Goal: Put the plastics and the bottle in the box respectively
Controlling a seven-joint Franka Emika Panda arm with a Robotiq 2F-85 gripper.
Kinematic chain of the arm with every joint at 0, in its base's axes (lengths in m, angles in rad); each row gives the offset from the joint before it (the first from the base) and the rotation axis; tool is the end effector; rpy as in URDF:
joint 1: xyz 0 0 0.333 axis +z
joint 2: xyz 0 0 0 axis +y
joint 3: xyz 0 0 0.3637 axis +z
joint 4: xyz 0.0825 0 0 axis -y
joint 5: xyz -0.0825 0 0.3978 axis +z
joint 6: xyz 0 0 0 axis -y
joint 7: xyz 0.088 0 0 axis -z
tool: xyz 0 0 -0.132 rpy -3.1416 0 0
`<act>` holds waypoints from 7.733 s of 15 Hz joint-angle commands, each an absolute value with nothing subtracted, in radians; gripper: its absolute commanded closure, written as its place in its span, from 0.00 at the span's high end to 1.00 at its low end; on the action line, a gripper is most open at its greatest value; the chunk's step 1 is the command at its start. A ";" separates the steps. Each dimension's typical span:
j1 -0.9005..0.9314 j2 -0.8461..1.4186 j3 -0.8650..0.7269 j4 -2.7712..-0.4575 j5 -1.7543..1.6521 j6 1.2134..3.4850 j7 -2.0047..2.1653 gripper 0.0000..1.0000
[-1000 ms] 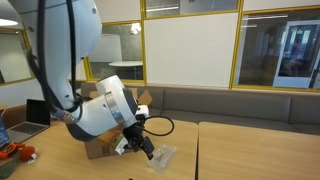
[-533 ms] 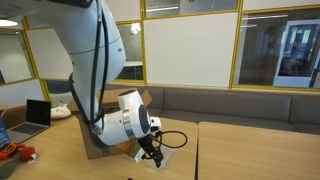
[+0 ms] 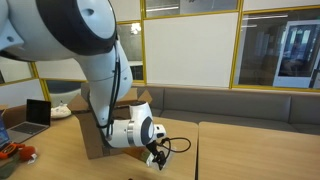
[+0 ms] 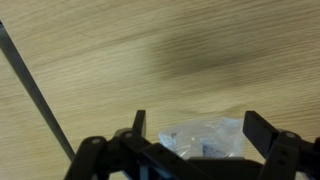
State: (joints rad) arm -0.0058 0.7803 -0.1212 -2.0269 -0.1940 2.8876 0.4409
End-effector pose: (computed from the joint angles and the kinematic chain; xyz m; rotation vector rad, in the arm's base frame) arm 0.6175 -0.0702 0.0623 2.9676 -0.5148 0.1496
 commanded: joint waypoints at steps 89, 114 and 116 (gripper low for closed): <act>0.376 0.587 -0.091 -1.782 -0.325 2.471 0.586 1.00; 0.149 -0.449 0.119 -2.616 -0.438 1.989 0.943 1.00; 0.110 -0.490 0.107 -2.683 -0.433 2.033 0.936 1.00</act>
